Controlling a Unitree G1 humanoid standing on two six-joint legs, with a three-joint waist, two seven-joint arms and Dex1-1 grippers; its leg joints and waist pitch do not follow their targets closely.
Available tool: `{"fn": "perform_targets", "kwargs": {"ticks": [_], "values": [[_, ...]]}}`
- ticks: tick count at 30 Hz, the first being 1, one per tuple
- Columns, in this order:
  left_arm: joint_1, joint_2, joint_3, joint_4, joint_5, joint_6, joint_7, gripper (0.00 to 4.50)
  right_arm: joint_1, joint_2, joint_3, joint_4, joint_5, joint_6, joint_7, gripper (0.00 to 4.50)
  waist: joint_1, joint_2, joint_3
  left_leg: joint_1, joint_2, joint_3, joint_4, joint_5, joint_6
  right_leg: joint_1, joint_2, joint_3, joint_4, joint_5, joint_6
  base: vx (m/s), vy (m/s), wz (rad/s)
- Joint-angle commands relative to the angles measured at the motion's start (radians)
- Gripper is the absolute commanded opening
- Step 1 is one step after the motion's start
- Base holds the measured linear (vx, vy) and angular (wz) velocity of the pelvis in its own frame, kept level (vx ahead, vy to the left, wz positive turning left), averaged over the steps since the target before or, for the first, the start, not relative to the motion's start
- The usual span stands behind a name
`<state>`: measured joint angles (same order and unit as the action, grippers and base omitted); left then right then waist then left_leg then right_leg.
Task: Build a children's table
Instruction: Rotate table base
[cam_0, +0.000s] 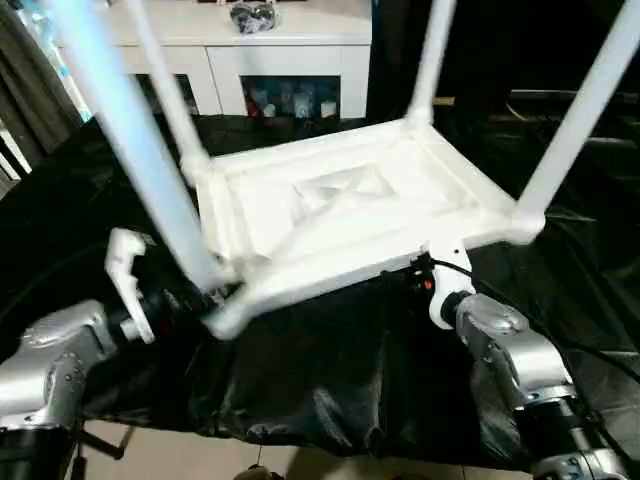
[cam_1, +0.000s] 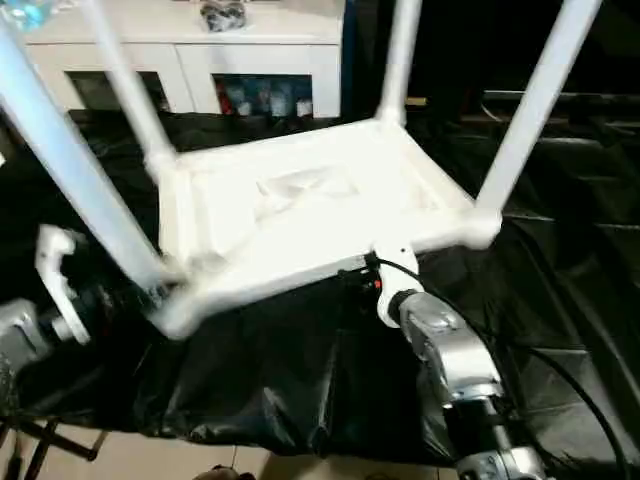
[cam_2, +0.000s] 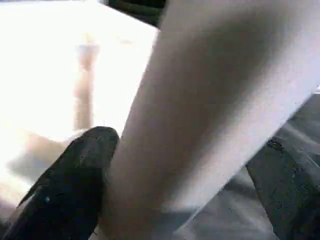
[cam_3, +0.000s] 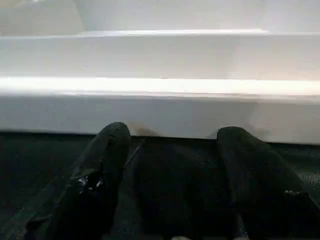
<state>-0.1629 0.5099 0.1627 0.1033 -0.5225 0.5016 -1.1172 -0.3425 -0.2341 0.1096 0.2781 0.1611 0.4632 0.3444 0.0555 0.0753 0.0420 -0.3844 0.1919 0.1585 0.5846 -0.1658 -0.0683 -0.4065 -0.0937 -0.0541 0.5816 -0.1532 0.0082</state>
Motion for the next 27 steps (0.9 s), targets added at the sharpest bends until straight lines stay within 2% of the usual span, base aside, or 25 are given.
{"fn": "perform_targets", "kwargs": {"ticks": [1,3,4,7,8,10,12,13,14,17,18,20,21,22,23,26,27], "values": [[0.010,0.016,-0.037,-0.073,-0.056,0.062,-0.054,4.48,-0.026,0.009,0.013,0.007,-0.003,-0.022,0.014,3.10,-0.003,-0.001,-0.060,0.017,0.017,0.003,-0.083,-0.345,-0.021,0.038,-0.032,0.026,-0.051,-0.269,-0.191,0.000,0.000,0.00],[0.029,0.016,-0.053,-0.134,-0.100,0.101,-0.064,4.48,-0.028,0.012,0.017,0.011,-0.004,-0.027,0.018,3.10,-0.005,-0.002,-0.058,0.020,0.017,0.005,-0.082,-0.350,-0.018,0.037,-0.031,0.027,-0.054,-0.291,-0.187,0.000,0.000,0.00],[0.049,0.014,-0.073,-0.196,-0.137,0.132,-0.066,4.48,-0.028,0.015,0.022,0.014,-0.006,-0.030,0.023,3.10,-0.013,-0.005,-0.058,0.013,0.017,0.004,-0.083,-0.340,-0.016,0.044,-0.032,0.027,-0.051,-0.287,-0.188,0.000,0.000,0.00],[0.081,-0.007,-0.117,-0.307,-0.188,0.189,-0.052,4.48,-0.030,0.021,0.036,0.030,-0.019,-0.043,0.037,3.10,-0.021,-0.008,-0.057,0.015,0.016,0.008,-0.080,-0.338,-0.008,0.041,-0.030,0.027,-0.054,-0.311,-0.186,0.000,0.000,0.00],[0.085,-0.014,-0.126,-0.325,-0.194,0.197,-0.046,4.48,-0.031,0.023,0.040,0.033,-0.022,-0.046,0.040,3.10,-0.024,-0.008,-0.055,0.012,0.016,0.008,-0.082,-0.334,-0.007,0.044,-0.031,0.026,-0.056,-0.328,-0.182,0.000,0.000,0.00],[0.094,-0.047,-0.152,-0.376,-0.219,0.224,-0.019,4.48,-0.040,0.035,0.054,0.049,-0.031,-0.054,0.056,3.10,-0.029,-0.015,-0.053,0.012,0.014,0.010,-0.080,-0.340,-0.005,0.042,-0.028,0.027,-0.062,-0.387,-0.162,0.000,0.000,0.00],[0.091,-0.062,-0.161,-0.391,-0.232,0.238,-0.007,4.48,-0.047,0.042,0.065,0.056,-0.034,-0.058,0.065,3.10,-0.031,-0.014,-0.053,0.013,0.014,0.010,-0.079,-0.342,-0.009,0.040,-0.027,0.028,-0.064,-0.402,-0.155,0.000,0.000,0.00],[0.089,-0.069,-0.164,-0.396,-0.238,0.243,0.000,4.48,-0.052,0.046,0.072,0.060,-0.037,-0.059,0.071,3.10,-0.033,-0.018,-0.052,0.015,0.013,0.010,-0.079,-0.345,-0.008,0.040,-0.025,0.028,-0.066,-0.410,-0.151,0.000,0.000,0.00],[0.084,-0.078,-0.168,-0.399,-0.243,0.249,0.009,4.48,-0.058,0.050,0.081,0.066,-0.039,-0.062,0.079,3.10,-0.033,-0.018,-0.052,0.015,0.013,0.010,-0.079,-0.345,-0.008,0.040,-0.025,0.028,-0.066,-0.410,-0.151,0.000,0.000,0.00],[0.072,-0.093,-0.181,-0.407,-0.255,0.262,0.030,4.48,-0.080,0.065,0.101,0.094,-0.048,-0.077,0.100,3.10,-0.042,-0.023,-0.047,0.021,0.009,0.010,-0.077,-0.390,-0.012,0.033,-0.022,0.029,-0.074,-0.485,-0.129,0.000,0.000,0.00],[0.067,-0.098,-0.184,-0.406,-0.254,0.263,0.037,4.48,-0.086,0.069,0.104,0.103,-0.050,-0.082,0.105,3.10,-0.043,-0.021,-0.046,0.022,0.009,0.008,-0.078,-0.402,-0.016,0.033,-0.023,0.029,-0.076,-0.515,-0.118,0.000,0.000,0.00],[0.044,-0.117,-0.193,-0.389,-0.247,0.263,0.048,4.48,-0.108,0.084,0.114,0.144,-0.059,-0.106,0.122,3.10,-0.045,-0.024,-0.046,0.023,0.009,0.007,-0.077,-0.410,-0.020,0.030,-0.023,0.028,-0.077,-0.531,-0.113,0.000,0.000,0.00],[0.033,-0.124,-0.198,-0.381,-0.243,0.263,0.052,4.48,-0.118,0.091,0.117,0.161,-0.061,-0.116,0.129,3.10,-0.046,-0.023,-0.044,0.028,0.008,0.006,-0.076,-0.431,-0.026,0.027,-0.021,0.026,-0.083,-0.554,-0.106,0.000,0.000,0.00],[0.004,-0.140,-0.213,-0.367,-0.241,0.264,0.054,4.48,-0.142,0.109,0.121,0.208,-0.071,-0.137,0.147,3.10,-0.046,-0.029,-0.044,0.027,0.008,0.005,-0.076,-0.437,-0.028,0.026,-0.021,0.025,-0.083,-0.557,-0.103,0.000,0.000,0.00],[-0.010,-0.149,-0.221,-0.359,-0.238,0.263,0.060,4.48,-0.151,0.116,0.123,0.228,-0.074,-0.147,0.154,3.10,-0.045,-0.027,-0.044,0.028,0.008,0.004,-0.077,-0.442,-0.030,0.026,-0.022,0.025,-0.082,-0.559,-0.105,0.000,0.000,0.00],[-0.053,-0.181,-0.243,-0.339,-0.239,0.264,0.073,4.48,-0.182,0.136,0.127,0.294,-0.078,-0.175,0.166,3.10,-0.052,-0.031,-0.042,0.021,0.010,-0.001,-0.081,-0.456,-0.034,0.032,-0.023,0.023,-0.080,-0.544,-0.108,0.000,0.000,0.00],[-0.071,-0.197,-0.254,-0.326,-0.234,0.261,0.078,4.48,-0.193,0.144,0.129,0.320,-0.081,-0.189,0.170,3.10,-0.054,-0.029,-0.042,0.024,0.009,-0.002,-0.079,-0.472,-0.036,0.029,-0.022,0.021,-0.081,-0.553,-0.110,0.000,0.000,0.00]]}}
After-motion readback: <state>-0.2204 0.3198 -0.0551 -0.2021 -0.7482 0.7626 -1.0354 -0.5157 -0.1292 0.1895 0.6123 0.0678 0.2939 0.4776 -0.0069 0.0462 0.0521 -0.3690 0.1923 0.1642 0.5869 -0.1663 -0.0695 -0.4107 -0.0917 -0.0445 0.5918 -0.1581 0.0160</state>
